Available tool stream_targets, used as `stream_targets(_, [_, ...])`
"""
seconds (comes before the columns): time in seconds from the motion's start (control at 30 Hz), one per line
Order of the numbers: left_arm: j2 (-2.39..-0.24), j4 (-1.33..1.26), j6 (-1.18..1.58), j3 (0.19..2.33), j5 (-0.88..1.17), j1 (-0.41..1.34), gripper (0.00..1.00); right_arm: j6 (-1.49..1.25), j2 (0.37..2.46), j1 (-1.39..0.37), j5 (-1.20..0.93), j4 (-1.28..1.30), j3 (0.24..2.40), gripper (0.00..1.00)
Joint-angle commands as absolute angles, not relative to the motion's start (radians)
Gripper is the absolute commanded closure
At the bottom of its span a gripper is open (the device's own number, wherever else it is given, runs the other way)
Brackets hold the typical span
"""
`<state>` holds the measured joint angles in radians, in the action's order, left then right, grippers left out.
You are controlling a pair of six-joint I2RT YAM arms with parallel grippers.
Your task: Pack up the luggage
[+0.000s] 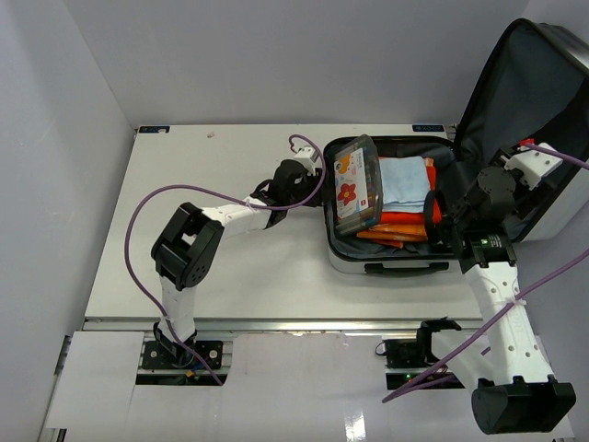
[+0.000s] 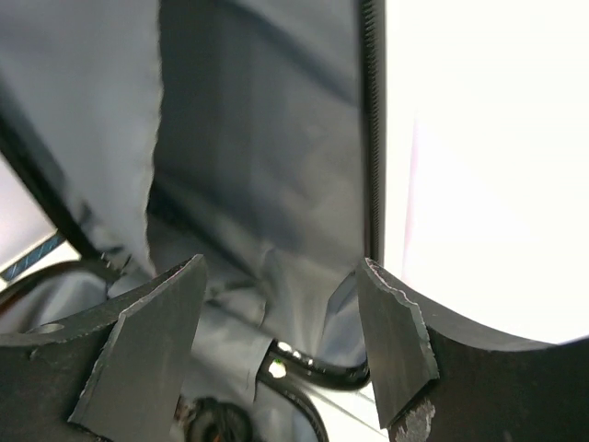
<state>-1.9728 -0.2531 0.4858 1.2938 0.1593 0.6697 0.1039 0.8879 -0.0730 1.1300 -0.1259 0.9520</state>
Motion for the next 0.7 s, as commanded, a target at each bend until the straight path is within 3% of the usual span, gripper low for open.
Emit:
stream_targets(0.0, [-1.991, -0.267, 0.453, 1.305, 0.22, 0.68, 0.96, 0.188, 0.877, 0.019, 1.133, -0.351, 0.947, 0.29])
stream_targets(0.03, [-1.988, -0.267, 0.45, 1.304, 0.222, 0.68, 1.0, 0.189, 0.872, 0.05, 1.129, -0.374, 0.939, 0.29])
stream_targets(0.23, [-1.985, -0.249, 0.44, 1.319, 0.232, 0.681, 1.0, 0.195, 0.882, 0.153, 1.103, -0.494, 0.879, 0.31])
stream_targets(0.33, [-1.98, -0.255, 0.446, 1.308, 0.226, 0.683, 1.0, 0.159, 0.891, 0.196, 1.06, -0.509, 0.844, 0.37])
stream_targets(0.67, [-1.987, -0.263, 0.453, 1.312, 0.223, 0.683, 1.0, 0.143, 1.005, 0.231, 0.966, -0.69, 0.775, 0.4])
